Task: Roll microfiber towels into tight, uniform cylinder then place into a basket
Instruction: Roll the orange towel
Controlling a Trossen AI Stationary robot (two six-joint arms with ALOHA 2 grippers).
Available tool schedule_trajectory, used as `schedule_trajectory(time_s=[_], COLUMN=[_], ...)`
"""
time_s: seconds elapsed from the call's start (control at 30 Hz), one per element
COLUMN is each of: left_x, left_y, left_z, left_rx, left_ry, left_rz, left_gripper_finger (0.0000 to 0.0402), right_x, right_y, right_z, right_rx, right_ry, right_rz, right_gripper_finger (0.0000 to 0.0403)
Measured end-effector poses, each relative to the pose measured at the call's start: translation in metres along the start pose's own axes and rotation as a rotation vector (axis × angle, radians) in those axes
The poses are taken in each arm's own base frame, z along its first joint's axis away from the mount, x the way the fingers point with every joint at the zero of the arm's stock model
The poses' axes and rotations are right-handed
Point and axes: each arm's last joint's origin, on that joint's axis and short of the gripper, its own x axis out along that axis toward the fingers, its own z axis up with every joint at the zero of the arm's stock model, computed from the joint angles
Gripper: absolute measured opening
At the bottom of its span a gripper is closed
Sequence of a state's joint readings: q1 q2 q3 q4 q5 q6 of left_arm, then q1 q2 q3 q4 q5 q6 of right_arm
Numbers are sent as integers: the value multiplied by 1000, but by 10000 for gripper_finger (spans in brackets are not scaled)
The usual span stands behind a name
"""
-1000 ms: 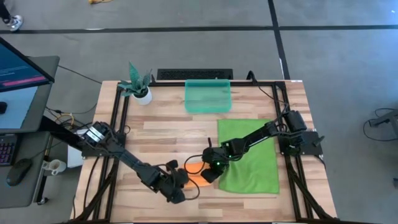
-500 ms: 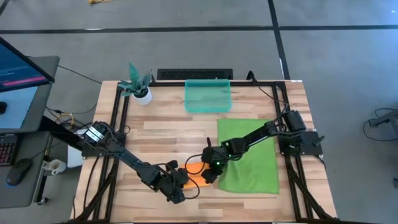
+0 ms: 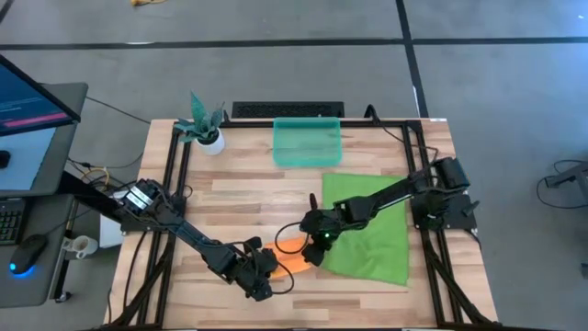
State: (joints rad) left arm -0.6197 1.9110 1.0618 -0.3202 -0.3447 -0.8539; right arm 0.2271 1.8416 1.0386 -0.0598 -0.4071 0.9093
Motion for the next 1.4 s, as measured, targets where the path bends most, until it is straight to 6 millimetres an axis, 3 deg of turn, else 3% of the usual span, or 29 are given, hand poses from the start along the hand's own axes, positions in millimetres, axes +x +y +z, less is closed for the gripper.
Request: schedule_trajectory(time_s=[0.27,0.43,0.57,0.7,0.9,1.2,1.4], left_x=[0,0,0,0,0,0,0], left_y=[0,0,0,0,0,0,0], left_z=[0,0,0,0,0,0,0], left_rx=[2,3,4,3,3,3,3], left_ry=[1,1,1,0,0,0,0], left_rz=[1,1,1,1,1,1,1], left_gripper_finger=[0,0,0,0,0,0,0], right_x=[-16,-12,-13,-33,-66,-32,-24], right_y=[20,9,0,18,13,-14,-38], right_z=[-6,-19,-25,-25,-35,-37,-33], right_rx=[-254,-238,-173,-237,-233,-180,-113], right_ry=[-77,-8,36,14,-80,56,134], right_rz=[-7,-121,-114,-12,-295,-402,-496], right_gripper_finger=[164,160,155,148,136,126,119])
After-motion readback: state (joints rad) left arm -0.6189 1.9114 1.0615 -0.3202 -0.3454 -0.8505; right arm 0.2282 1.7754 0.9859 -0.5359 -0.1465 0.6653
